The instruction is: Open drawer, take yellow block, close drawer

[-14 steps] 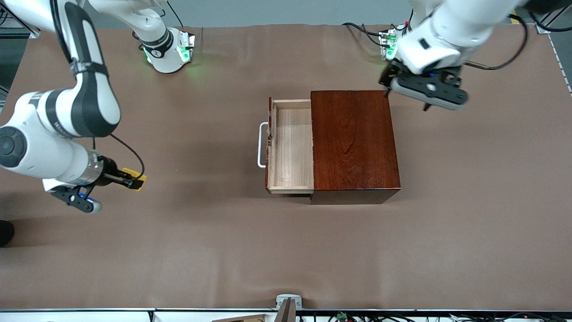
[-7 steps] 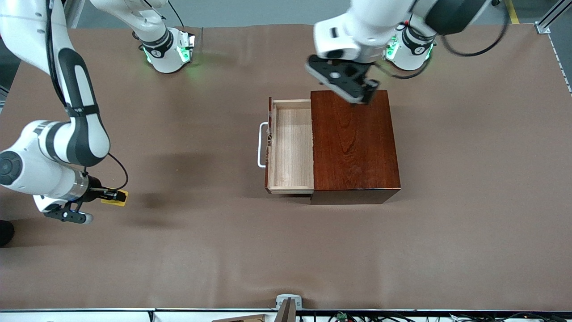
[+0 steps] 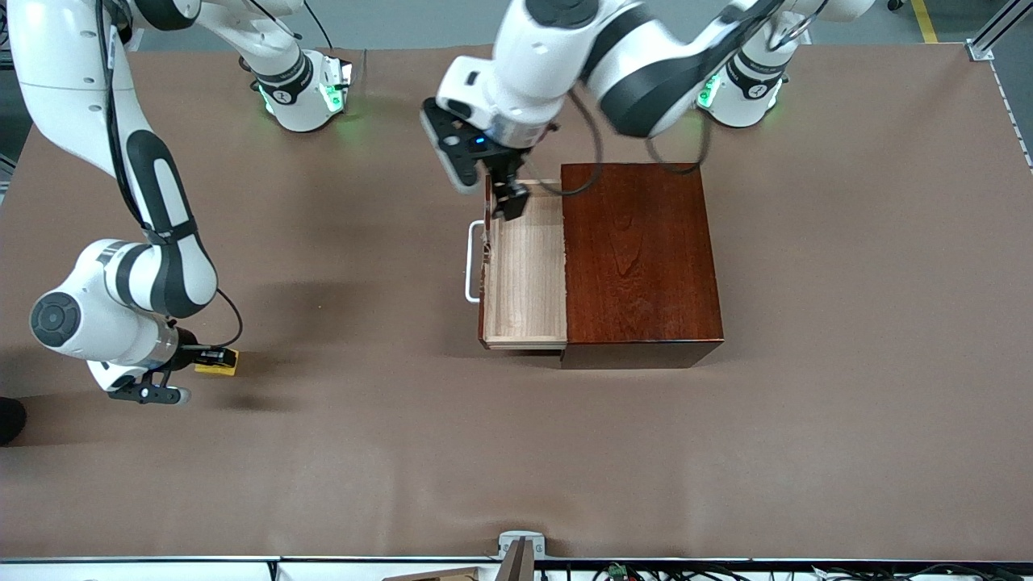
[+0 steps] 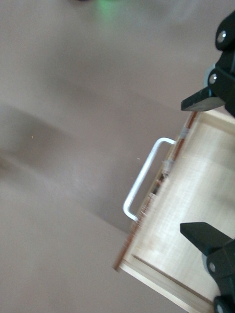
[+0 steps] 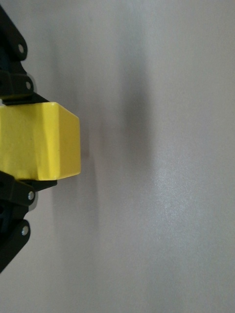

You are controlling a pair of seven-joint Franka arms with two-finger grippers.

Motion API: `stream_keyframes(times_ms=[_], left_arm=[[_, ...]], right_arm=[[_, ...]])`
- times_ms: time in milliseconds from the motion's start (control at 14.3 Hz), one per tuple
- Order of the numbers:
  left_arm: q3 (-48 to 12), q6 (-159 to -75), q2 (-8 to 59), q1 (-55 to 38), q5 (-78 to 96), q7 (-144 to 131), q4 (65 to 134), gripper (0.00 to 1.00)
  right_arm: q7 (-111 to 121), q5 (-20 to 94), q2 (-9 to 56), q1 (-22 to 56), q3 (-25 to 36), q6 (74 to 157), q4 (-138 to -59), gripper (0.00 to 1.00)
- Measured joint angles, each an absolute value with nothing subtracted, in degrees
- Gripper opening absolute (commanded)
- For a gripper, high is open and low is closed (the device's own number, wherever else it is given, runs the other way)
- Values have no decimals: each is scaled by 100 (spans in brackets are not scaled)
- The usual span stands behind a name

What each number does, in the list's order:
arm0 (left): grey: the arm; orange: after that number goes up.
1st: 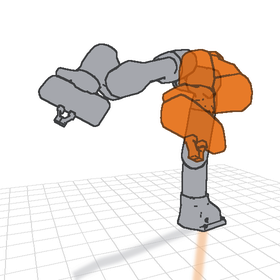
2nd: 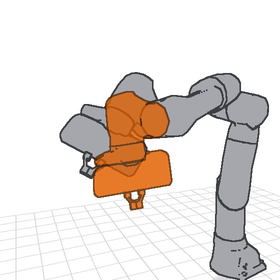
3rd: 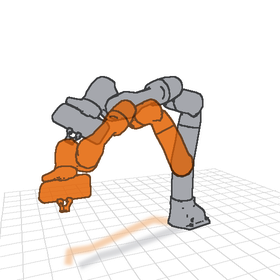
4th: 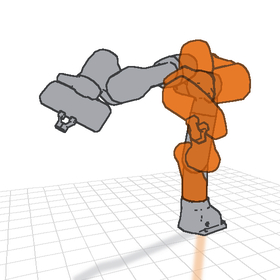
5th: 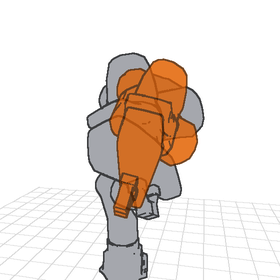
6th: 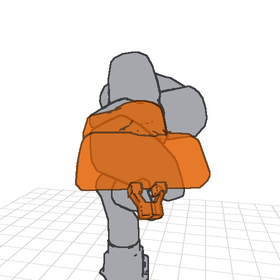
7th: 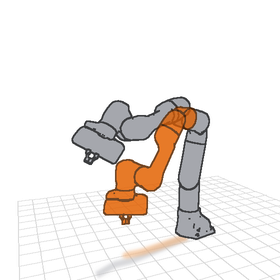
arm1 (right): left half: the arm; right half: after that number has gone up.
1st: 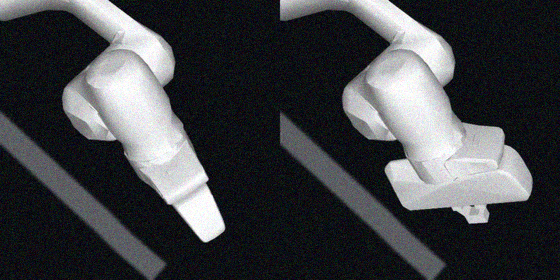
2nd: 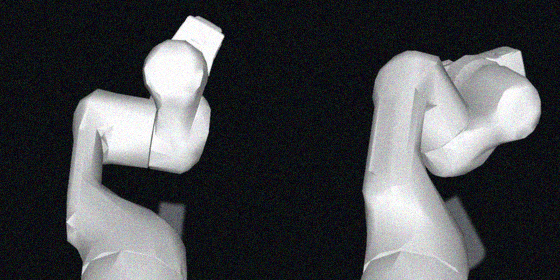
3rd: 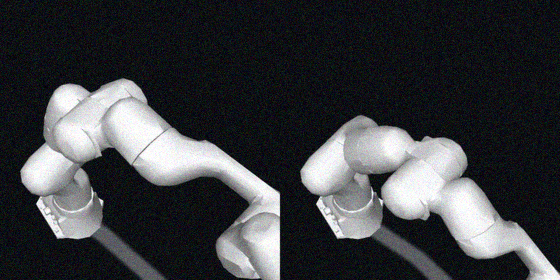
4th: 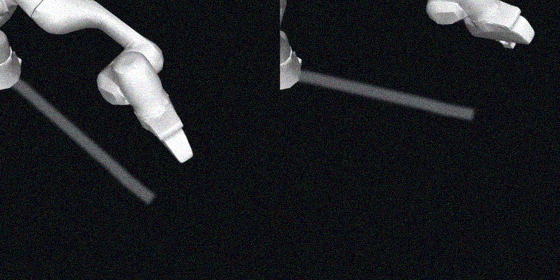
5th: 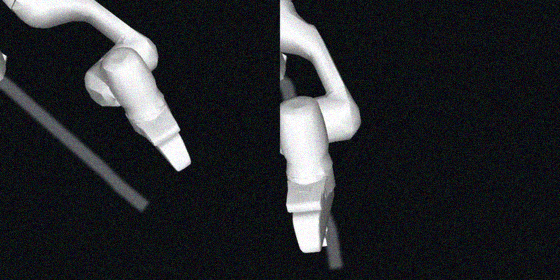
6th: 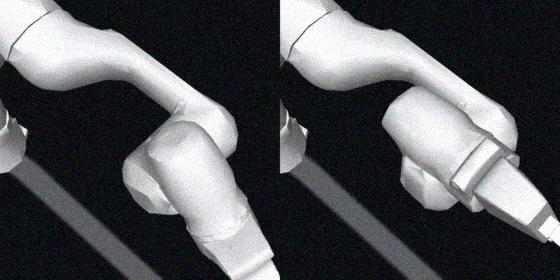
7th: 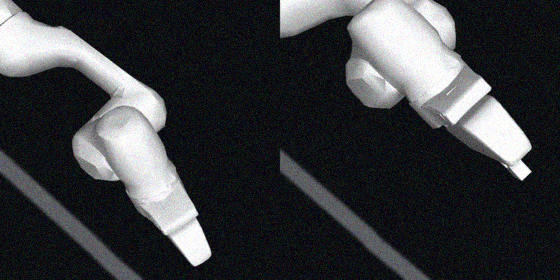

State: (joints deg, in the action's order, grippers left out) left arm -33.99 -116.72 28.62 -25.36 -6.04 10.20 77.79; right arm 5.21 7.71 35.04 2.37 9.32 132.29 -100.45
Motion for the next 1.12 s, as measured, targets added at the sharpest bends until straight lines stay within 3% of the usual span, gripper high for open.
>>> stream_keyframes(times_ms=[210,280,419,629,1118], left_arm=[[-3301,-12088,3564,-3054,-1294,1427,7584,100],[-3183,-12193,3729,-3201,-1398,1684,7554,100],[-2776,-12354,3974,-3518,-1459,2297,7514,100],[-2208,-12430,4173,-3907,-1459,2678,7489,100],[-2041,-12411,4246,-3948,-1468,2701,7488,100]], right_arm=[[518,775,3704,236,931,13466,-10046,0],[515,777,3747,235,931,13516,-10045,25],[488,781,3807,233,931,13557,-10046,100],[324,782,3813,233,923,13558,-10036,100],[281,782,3571,234,904,13190,-9930,100]])
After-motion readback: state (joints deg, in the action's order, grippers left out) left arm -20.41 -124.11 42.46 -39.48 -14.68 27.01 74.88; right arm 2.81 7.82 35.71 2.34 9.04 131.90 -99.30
